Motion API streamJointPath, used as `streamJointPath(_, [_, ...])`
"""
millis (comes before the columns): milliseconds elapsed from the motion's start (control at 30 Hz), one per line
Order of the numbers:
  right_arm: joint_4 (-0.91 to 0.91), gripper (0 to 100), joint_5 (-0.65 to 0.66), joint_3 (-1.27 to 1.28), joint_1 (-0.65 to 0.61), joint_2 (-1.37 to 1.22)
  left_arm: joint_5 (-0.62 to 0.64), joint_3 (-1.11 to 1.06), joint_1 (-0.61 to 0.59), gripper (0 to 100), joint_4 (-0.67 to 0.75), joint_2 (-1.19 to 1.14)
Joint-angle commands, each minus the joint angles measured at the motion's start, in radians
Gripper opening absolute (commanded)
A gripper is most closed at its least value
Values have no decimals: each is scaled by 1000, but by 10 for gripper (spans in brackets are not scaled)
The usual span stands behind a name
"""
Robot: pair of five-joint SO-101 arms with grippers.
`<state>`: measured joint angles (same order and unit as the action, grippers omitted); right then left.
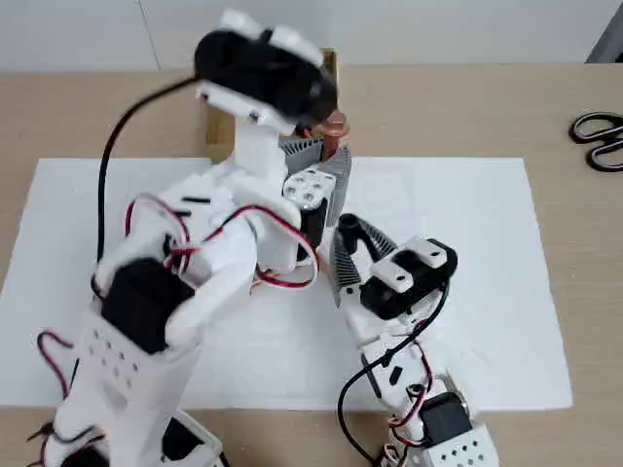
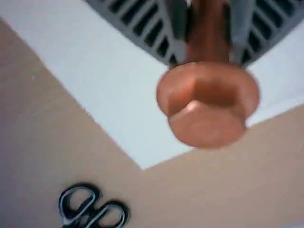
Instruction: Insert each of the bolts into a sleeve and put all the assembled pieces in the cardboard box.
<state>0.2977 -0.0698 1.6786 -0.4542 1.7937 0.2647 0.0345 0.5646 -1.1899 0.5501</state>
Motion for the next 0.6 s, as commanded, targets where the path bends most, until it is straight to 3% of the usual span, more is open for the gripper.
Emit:
streamJointPath(0, [-28,4,-9,6,-22,21,-6,-272,-2,6,259,150])
streamJointPath(267, [-202,4,-5,6,-16,19,-6,-805,-61,6,868,470])
streamJointPath(567, [-269,4,249,6,-21,19,2,-857,-75,6,895,514])
